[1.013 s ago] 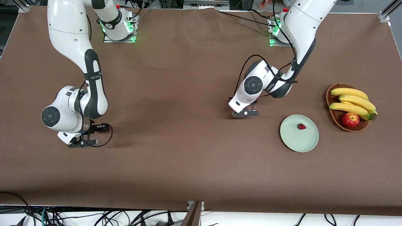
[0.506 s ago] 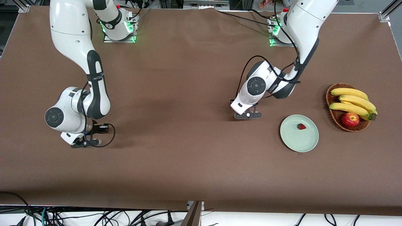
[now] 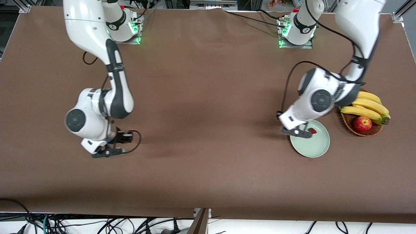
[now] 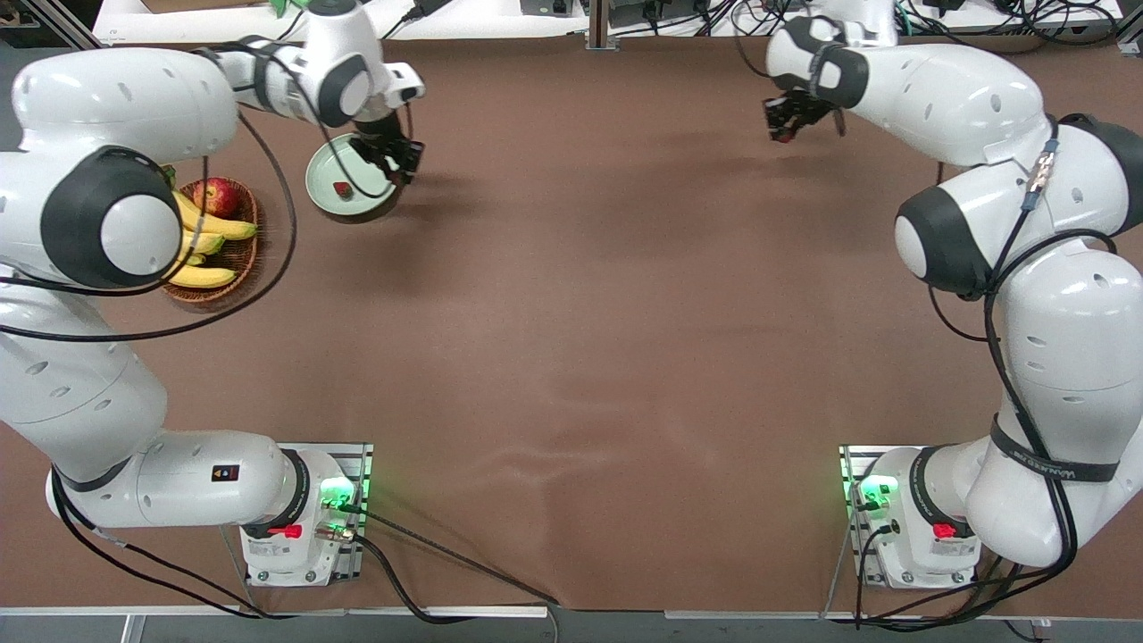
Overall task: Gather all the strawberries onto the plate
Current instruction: 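Carry the strawberry to the plate while the right gripper grasps the last, then drop the strawberry on the plate while the right gripper releases the last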
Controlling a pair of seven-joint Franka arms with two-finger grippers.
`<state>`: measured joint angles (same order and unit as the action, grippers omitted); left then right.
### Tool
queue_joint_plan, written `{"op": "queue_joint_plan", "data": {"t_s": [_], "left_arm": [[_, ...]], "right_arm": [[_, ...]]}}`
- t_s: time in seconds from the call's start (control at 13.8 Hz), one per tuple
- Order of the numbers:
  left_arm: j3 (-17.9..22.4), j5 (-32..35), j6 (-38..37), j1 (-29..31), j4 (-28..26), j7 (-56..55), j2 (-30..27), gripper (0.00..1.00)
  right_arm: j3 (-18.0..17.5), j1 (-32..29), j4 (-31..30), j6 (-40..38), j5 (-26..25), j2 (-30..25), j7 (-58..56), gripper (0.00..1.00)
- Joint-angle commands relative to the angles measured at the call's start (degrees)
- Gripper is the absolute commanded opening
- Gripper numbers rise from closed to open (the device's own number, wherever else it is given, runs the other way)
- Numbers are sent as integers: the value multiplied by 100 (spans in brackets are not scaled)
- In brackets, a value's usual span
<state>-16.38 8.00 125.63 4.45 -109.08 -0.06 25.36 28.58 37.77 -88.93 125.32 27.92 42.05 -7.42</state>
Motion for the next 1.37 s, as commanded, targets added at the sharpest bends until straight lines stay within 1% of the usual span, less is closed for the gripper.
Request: {"op": "queue_joint_plan", "data": {"t_s": [0.0,0.14,0.22,0.29,0.43,0.51,0.58,0.65,0.72,0.8,0.94,1.01,1.08,1.23,1.3], "left_arm": [[-59,123,-12,398,395,1530,345,0],[-59,166,-3,591,738,2392,661,0],[-59,210,-3,671,905,2762,846,0],[-59,211,49,732,1011,3070,1004,0],[-59,211,452,742,1030,3580,1233,1],[-59,211,497,751,1030,3652,1304,4],[-59,202,498,751,1021,3644,1313,10],[-59,202,498,742,1021,3644,1313,28],[-59,202,498,733,1021,3644,1331,70],[-59,202,498,733,1029,3653,1348,100],[-59,202,454,751,1047,3627,1314,100],[-76,202,410,759,1065,3592,1270,100],[-94,184,305,759,1065,3557,1165,100],[-111,88,-159,759,1143,3478,901,100],[-138,88,-449,707,1257,3251,857,100]], "right_arm": [[-509,72,690,-61,21,259,1159,22],[-799,177,903,-43,30,268,1793,22],[-888,291,964,-26,12,277,2153,22],[-897,484,1061,-8,-5,338,2548,22],[-889,923,1307,254,-14,618,3461,23],[-889,1186,1403,517,-40,794,3954,23],[-889,1432,1465,841,-102,970,4437,23],[-889,1661,1509,1158,-146,1137,4912,23],[-889,1907,1606,1448,-181,1330,5404,23],[-880,2101,1685,1686,-181,1497,5852,24],[-871,2330,1773,1960,-190,1683,6339,25],[-871,2384,1774,2039,-190,1692,6445,29],[-880,2419,1774,2066,-190,1701,6515,37],[-871,2454,1774,2110,-190,1683,6691,68],[-836,2454,1774,2067,-173,1614,6683,74]]}}
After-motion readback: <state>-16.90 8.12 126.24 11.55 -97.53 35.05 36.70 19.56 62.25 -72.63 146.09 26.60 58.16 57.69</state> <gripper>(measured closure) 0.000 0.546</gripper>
